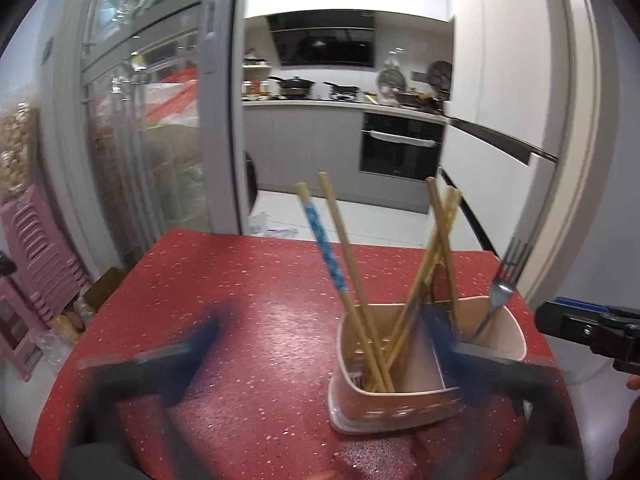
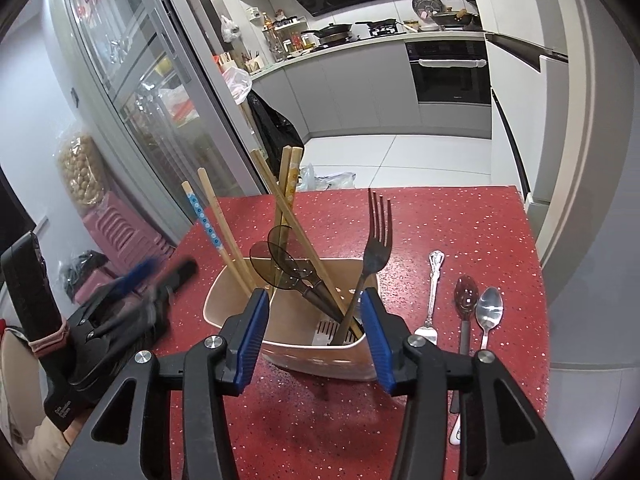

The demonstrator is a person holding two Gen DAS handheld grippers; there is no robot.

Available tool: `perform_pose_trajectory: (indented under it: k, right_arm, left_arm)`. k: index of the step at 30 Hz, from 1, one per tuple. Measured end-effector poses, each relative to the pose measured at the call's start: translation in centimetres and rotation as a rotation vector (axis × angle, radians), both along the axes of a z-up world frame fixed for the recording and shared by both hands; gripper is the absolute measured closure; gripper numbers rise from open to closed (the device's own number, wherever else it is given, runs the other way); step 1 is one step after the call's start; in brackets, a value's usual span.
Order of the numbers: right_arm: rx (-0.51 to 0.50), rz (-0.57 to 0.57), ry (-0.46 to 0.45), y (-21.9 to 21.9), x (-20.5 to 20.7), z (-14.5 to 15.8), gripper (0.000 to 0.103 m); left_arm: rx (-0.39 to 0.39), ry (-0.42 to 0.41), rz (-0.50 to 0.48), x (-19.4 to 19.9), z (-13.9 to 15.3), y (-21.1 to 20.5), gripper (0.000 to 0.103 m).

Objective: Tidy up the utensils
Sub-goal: 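Move both tools back over the two dark spoons, then close the right gripper on one dark spoon while the left closes on the other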

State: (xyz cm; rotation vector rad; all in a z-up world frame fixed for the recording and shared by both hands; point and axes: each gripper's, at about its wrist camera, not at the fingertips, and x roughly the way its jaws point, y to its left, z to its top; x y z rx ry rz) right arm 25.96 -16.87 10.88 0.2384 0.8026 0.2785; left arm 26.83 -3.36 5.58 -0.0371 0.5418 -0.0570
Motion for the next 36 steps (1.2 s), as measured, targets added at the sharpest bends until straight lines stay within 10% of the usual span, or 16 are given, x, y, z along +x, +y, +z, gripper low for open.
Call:
perform_pose_trajectory:
  k: [5,10,18,25,36]
  right_arm:
    - [0.000,-0.007,0.007,-0.2,-0.5,0.0,0.050]
    - [0.001,0.026,0.011,0.7,-2.3,0.1,0.024]
    - [-0.048,0.163,0.192,7.0,-6.1,-4.5,0.024]
    - [-0.088,0.258,0.440,13.1,-8.9,-11.0,0.041]
    - [-0.250,0.206,0.509,18.3,-10.3,-14.9,0.062]
  left_arm:
    - [0.006,-0.016,-0.013,-1.0,0.7,0.2,0.000]
    - [0.037,0.026,0.003,-2.5,0.1,2.2,0.000]
    - [0.081,0.274,0.032,-7.6,-5.9,8.1,0.000]
    - [0.097,0.413,0.069,-12.5,-10.6,10.9,0.000]
    - [0.023,0.421,0.197,-16.4,-11.3,16.6,0.000]
